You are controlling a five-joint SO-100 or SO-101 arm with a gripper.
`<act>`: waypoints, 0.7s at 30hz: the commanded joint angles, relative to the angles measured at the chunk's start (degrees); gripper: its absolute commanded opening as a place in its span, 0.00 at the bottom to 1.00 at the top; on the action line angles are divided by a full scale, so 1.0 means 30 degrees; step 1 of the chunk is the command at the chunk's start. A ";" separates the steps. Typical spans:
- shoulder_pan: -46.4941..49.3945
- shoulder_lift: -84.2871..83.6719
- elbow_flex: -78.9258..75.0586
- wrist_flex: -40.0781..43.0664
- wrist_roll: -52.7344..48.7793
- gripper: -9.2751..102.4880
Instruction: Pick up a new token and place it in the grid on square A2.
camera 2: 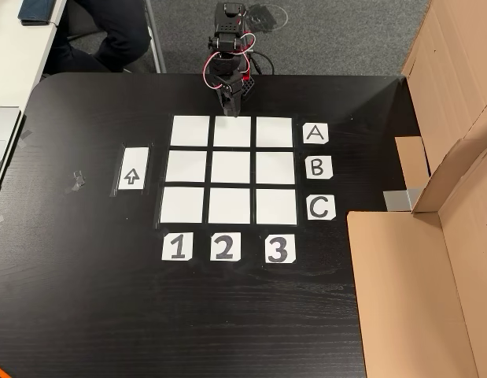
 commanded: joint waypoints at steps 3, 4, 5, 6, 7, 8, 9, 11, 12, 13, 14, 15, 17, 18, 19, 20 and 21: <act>0.0029 0.0439 0.0527 -0.0469 -0.0850 0.23; 0.0088 0.0439 0.0674 -0.0527 -0.1025 0.23; 0.0146 0.0439 0.0791 -0.0615 -0.1260 0.23; 0.0176 0.0439 0.0937 -0.0674 -0.1406 0.23; 0.0176 0.0410 0.1113 -0.0791 -0.1553 0.23; 0.0176 0.0381 0.1260 -0.0937 -0.1641 0.23; 0.0176 0.0234 0.1406 -0.1143 -0.1729 0.23; 0.0176 -0.0205 0.1699 -0.1553 -0.1904 0.23; 0.0176 -0.0469 0.1846 -0.1758 -0.2021 0.23; 0.0176 -0.0762 0.1963 -0.1934 -0.2109 0.23; 0.0176 -0.1025 0.2051 -0.2080 -0.2256 0.23; 0.0176 -0.1230 0.2109 -0.2168 -0.2432 0.23; 0.0205 -0.1465 0.2256 -0.2285 -0.2754 0.23; 0.0205 -0.1494 0.2373 -0.2314 -0.2930 0.23; 0.0205 -0.1494 0.2461 -0.2344 -0.3047 0.23; 0.0205 -0.1494 0.2607 -0.2373 -0.3223 0.23; 0.0205 -0.1494 0.2783 -0.2402 -0.3428 0.23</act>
